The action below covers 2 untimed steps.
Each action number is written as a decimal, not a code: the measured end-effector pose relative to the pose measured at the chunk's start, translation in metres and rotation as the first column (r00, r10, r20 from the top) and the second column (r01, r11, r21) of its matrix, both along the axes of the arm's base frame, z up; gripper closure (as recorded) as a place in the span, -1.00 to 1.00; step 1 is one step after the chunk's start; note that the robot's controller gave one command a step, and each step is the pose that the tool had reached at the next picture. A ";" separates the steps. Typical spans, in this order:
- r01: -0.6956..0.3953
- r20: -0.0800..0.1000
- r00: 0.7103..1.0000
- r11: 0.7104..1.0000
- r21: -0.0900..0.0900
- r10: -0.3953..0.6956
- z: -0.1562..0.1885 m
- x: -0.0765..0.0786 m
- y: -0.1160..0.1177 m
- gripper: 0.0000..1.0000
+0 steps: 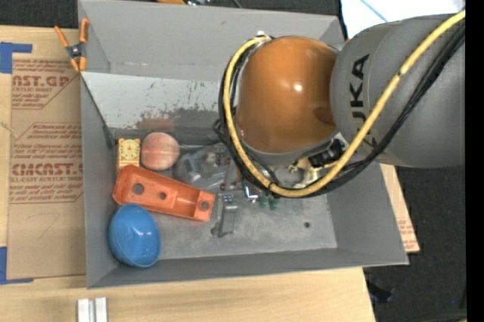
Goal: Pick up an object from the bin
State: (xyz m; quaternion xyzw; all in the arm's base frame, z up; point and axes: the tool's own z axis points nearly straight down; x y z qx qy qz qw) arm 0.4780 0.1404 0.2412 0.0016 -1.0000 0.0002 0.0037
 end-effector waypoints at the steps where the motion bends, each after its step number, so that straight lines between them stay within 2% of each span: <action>1: 0.003 0.008 1.000 1.000 0.002 -0.003 0.004 0.002 -0.001 -1.00; 2: 0.057 0.011 0.998 0.998 0.004 -0.057 -0.127 0.023 0.035 -1.00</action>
Offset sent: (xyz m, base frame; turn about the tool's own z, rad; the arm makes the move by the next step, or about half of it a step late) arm 0.0285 0.0452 -0.1712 0.0763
